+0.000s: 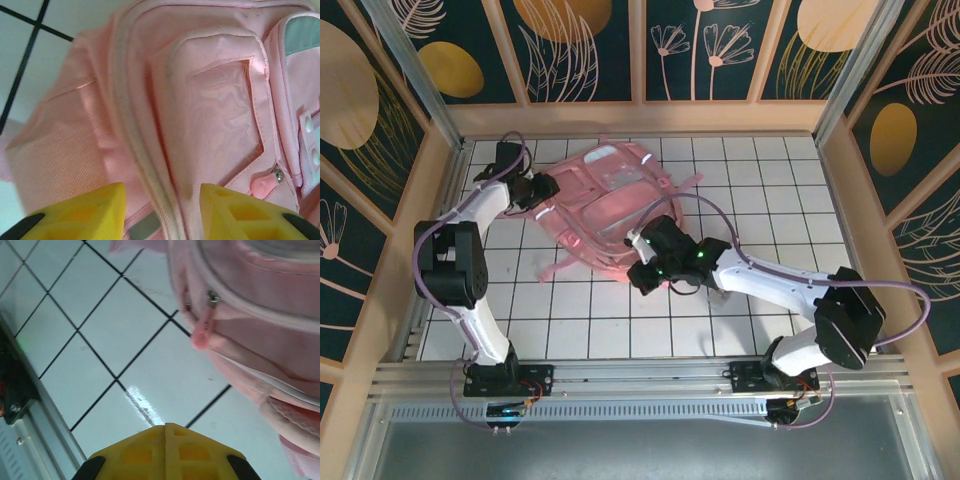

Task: Pack the student bag

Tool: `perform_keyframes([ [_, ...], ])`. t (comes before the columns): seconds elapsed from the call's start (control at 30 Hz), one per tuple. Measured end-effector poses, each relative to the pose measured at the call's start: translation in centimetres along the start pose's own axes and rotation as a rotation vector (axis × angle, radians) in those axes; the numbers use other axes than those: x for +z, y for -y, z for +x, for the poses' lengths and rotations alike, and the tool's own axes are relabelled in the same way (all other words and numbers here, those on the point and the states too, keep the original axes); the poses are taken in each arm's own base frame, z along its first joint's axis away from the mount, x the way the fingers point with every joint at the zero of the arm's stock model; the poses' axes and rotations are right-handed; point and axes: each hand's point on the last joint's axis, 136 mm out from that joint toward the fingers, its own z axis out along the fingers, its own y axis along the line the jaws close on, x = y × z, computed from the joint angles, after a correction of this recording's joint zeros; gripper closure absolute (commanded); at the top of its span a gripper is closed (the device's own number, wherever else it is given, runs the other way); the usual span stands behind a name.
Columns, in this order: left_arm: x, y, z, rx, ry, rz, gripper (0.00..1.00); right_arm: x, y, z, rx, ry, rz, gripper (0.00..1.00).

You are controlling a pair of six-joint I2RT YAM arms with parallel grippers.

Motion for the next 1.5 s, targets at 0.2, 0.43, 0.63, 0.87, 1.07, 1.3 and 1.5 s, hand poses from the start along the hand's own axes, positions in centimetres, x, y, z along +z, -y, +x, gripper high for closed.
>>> perform_keyframes([
  [0.2, -6.8, -0.2, 4.0, -0.117, 0.06, 0.021, 0.5, 1.0, 0.2, -1.2, 0.019, 0.042, 0.001, 0.72],
  [0.43, -9.4, -0.3, 14.5, -0.211, -0.016, 0.054, 0.49, 2.6, 1.6, -2.6, 0.06, 0.043, 0.104, 0.6],
  [0.63, -9.7, 0.9, 17.2, -0.28, -0.014, 0.072, 0.49, 5.4, 2.4, -2.9, 0.07, 0.001, 0.172, 0.61],
  [0.87, -6.8, 2.3, 19.2, -0.304, -0.052, 0.038, 0.48, 8.1, 3.2, -3.0, 0.047, -0.029, 0.265, 0.69],
  [1.07, -5.7, 2.5, 18.3, -0.345, -0.005, 0.024, 0.48, 8.0, 3.6, -3.0, 0.042, -0.026, 0.29, 0.96],
  [1.3, -3.8, 1.8, 17.9, -0.376, 0.028, -0.027, 0.49, 7.9, 3.4, -3.1, 0.037, -0.024, 0.279, 1.0],
  [1.5, -2.6, 2.3, 17.4, -0.424, 0.053, -0.014, 0.53, 6.6, 1.9, -4.1, 0.025, 0.003, 0.189, 1.0],
])
